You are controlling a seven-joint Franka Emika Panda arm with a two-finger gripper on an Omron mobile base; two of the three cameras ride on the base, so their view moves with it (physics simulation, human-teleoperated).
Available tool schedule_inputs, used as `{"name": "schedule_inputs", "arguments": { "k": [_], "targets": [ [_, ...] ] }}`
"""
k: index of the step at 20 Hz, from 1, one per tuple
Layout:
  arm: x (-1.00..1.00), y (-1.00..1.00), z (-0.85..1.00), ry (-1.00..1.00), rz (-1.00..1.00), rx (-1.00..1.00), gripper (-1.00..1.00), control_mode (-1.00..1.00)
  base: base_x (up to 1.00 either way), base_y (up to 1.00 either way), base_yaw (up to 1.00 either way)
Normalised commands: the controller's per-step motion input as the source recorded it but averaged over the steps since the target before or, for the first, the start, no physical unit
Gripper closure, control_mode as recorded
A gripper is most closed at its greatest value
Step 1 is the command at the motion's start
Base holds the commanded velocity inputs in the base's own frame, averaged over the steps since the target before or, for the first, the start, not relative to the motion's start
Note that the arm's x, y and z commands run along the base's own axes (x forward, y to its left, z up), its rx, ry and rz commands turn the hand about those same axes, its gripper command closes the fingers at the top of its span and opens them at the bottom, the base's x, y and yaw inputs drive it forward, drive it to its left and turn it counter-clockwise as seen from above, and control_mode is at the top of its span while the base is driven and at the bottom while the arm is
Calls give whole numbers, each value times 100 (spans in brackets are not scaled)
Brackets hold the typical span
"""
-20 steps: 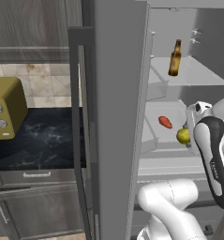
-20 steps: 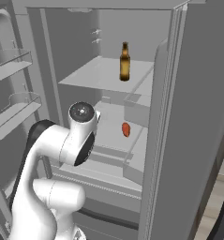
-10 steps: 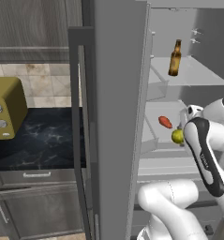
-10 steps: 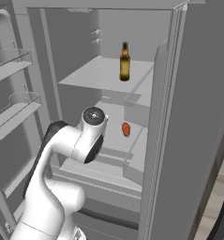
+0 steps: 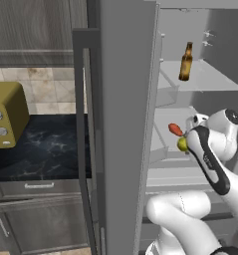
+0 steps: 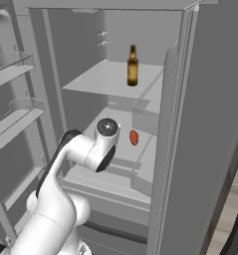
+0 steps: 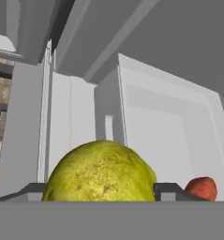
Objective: Place the beer on the top shelf of the fridge to keep it out of children's reach, and place the sweet potato and pear on lower shelves for easy access.
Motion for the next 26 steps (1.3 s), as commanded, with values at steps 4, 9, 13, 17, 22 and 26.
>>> {"name": "schedule_inputs", "arguments": {
  "k": [4,9,13,17,22,26],
  "targets": [
    [50,-1,-16,0,0,0,100,-100,0,0,0],
    [52,-1,-15,0,0,0,100,-100,0,0,0],
    [55,-4,-16,0,0,0,100,-100,0,0,0],
    [54,-9,-18,0,0,2,100,-100,0,0,0],
    [53,-12,-20,0,0,3,100,-100,0,0,0],
    [50,-18,-17,0,0,3,100,-100,0,0,0]
  ]
}}
